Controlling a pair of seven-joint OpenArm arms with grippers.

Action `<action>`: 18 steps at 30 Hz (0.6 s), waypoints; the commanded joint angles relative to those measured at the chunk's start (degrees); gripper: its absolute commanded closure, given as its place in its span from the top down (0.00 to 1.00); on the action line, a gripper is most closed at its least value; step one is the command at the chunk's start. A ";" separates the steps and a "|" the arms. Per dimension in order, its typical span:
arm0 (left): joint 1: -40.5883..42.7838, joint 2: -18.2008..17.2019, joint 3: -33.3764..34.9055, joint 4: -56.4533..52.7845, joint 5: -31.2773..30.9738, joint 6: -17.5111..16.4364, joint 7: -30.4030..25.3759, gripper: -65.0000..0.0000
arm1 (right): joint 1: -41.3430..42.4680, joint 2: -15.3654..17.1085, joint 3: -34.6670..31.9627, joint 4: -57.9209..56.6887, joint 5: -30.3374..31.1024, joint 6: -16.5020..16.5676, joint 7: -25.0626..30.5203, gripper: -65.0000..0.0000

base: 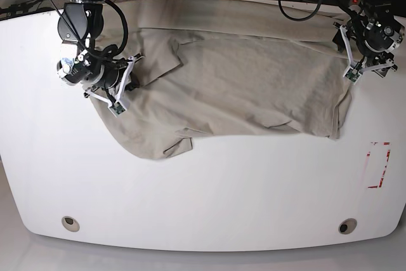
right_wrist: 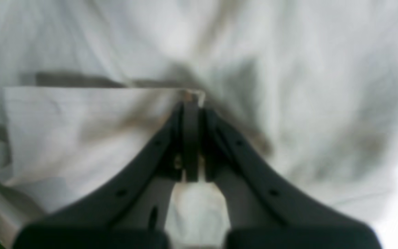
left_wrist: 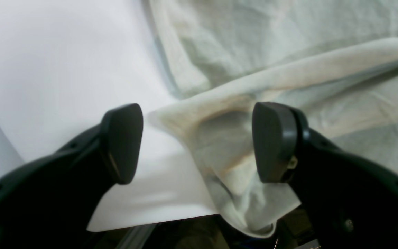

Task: Fold the T-shirt properly
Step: 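Release the edge with the right gripper and regrasp the shirt nearby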

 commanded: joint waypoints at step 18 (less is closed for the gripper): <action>-0.32 -0.90 -0.02 -4.53 0.00 0.14 -0.54 0.71 | 6.59 0.39 0.16 6.68 1.13 0.03 -2.94 0.00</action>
